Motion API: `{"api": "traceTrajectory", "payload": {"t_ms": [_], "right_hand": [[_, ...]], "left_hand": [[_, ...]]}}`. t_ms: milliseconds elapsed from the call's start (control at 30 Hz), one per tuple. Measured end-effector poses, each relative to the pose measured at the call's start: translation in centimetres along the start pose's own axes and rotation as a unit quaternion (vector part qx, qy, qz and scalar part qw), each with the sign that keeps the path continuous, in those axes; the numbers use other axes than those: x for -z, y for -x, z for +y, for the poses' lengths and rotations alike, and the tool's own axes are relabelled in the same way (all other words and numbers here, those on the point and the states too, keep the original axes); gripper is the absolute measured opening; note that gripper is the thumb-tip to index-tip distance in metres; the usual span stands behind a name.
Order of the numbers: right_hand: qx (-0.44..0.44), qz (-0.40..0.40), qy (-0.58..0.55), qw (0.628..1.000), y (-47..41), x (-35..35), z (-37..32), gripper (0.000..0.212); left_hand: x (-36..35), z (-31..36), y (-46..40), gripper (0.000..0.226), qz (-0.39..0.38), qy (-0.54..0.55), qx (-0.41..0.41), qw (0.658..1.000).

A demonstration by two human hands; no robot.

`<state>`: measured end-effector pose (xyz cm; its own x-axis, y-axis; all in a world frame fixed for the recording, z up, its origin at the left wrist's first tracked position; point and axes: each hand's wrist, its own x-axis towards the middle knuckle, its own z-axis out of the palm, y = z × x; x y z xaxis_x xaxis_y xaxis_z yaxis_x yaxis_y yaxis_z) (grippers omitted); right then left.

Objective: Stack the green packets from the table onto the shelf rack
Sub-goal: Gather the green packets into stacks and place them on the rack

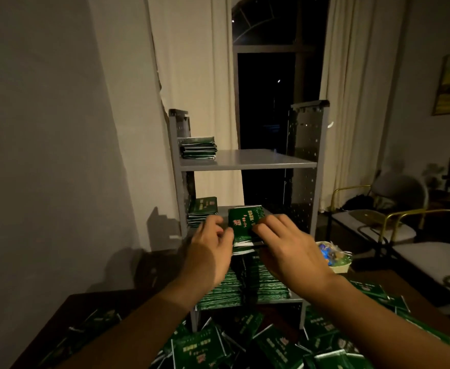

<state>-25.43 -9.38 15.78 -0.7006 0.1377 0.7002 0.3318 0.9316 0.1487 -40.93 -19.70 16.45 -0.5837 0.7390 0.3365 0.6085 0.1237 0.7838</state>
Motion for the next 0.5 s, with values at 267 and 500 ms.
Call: {"api": "traceTrajectory", "payload": {"t_ms": [267,500], "right_hand": [[-0.036,-0.086,-0.097,0.991,-3.7,-5.0,1.5,0.035],[-0.108,-0.151,-0.142,0.972,-4.5,-5.6,2.8,0.047]], "left_hand": [[-0.1,-3.1,-1.4,0.042,-0.014,-0.289,-0.303,0.908],[-0.8,-4.2,-4.0,0.044,-0.042,-0.3,-0.315,0.899]]}}
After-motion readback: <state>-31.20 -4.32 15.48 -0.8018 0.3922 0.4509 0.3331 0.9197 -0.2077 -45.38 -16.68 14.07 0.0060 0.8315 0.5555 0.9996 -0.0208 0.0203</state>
